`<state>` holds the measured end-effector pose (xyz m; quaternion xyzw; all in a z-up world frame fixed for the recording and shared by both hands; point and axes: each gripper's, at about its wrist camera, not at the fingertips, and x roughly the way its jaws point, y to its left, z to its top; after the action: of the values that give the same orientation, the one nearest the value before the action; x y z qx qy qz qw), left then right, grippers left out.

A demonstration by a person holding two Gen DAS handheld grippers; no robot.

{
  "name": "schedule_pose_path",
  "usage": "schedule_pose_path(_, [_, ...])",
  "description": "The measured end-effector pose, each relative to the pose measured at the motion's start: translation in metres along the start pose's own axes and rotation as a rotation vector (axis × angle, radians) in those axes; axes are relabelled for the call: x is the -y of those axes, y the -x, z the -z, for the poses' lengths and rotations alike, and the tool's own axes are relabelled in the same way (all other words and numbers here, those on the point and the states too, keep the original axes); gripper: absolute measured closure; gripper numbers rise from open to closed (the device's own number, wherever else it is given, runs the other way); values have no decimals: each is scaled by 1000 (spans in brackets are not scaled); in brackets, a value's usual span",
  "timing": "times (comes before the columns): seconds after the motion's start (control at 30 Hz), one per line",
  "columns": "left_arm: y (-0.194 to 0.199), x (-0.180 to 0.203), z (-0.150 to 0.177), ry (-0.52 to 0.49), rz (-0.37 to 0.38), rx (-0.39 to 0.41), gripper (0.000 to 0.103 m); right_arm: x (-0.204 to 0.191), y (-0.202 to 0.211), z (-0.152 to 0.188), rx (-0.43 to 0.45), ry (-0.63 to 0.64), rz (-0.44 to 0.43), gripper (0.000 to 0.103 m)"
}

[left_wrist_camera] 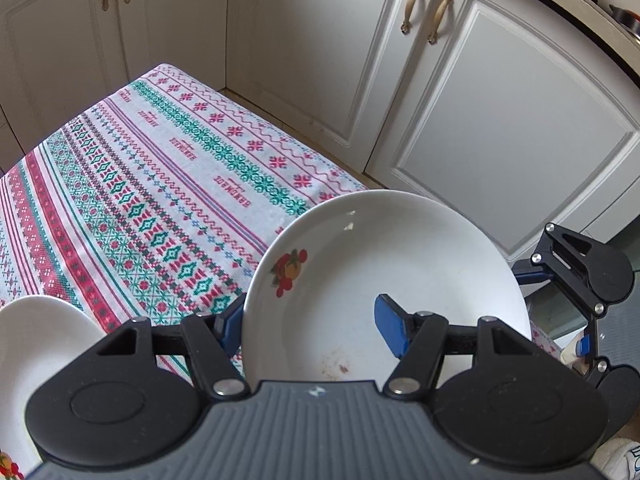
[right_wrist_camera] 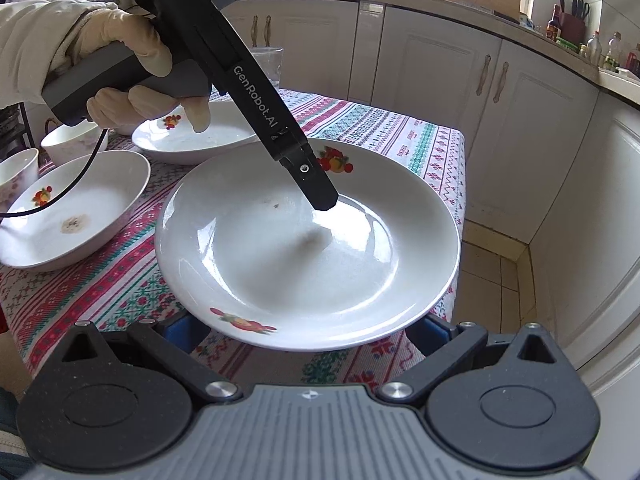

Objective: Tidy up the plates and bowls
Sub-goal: 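Lift the stained white plate off the table with the left gripper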

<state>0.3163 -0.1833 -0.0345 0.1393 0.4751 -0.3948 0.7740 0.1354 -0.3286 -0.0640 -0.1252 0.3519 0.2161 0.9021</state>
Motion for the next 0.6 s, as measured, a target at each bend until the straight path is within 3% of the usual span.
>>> schedule_pose_path(0.6, [-19, -13, -1, 22, 4, -13, 38, 2, -16, -2, -24, -10, 12, 0])
